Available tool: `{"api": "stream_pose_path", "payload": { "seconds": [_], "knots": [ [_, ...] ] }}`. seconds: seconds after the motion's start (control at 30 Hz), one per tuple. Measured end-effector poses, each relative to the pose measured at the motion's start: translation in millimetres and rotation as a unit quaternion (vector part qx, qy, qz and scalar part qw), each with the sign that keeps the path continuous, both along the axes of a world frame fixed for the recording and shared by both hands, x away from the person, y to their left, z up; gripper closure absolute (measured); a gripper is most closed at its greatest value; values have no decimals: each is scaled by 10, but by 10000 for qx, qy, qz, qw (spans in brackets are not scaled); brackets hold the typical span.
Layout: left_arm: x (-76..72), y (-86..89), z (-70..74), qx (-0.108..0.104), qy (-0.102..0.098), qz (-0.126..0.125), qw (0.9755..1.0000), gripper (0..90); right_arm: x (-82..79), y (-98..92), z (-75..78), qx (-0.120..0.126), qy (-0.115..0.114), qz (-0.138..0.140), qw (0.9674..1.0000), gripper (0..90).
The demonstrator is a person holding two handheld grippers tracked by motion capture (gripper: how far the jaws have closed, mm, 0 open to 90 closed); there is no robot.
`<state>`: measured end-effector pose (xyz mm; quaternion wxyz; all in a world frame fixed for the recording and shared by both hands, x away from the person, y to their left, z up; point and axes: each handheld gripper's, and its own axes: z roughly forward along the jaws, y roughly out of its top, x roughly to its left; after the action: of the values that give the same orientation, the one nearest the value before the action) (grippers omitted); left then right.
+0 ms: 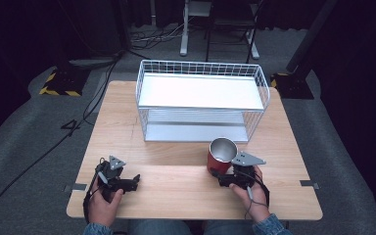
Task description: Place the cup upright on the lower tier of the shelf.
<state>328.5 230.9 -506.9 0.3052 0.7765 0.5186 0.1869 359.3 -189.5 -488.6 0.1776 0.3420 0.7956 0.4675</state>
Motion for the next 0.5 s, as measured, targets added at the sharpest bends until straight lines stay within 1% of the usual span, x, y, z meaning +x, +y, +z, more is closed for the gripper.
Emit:
{"api": "stream_pose_path", "payload": {
  "seconds": [0.17,0.27,0.3,0.33,0.4,0.5],
  "knots": [
    [0,0,0,-1,1,-1,10000,1,70,40,76,49,-4,43,10000,172],
    [0,0,0,2,0,0,10000,1,162,86,128,56,25,57,10000,173],
    [0,0,0,2,0,0,10000,1,162,86,128,56,25,57,10000,173],
    [0,0,0,0,-1,0,10000,1,210,106,147,59,21,52,10000,173],
    [0,0,0,1,-1,0,10000,1,232,116,155,64,31,47,10000,173],
    [0,0,0,1,-1,0,10000,1,327,147,189,40,47,37,10000,173]
  ]
}}
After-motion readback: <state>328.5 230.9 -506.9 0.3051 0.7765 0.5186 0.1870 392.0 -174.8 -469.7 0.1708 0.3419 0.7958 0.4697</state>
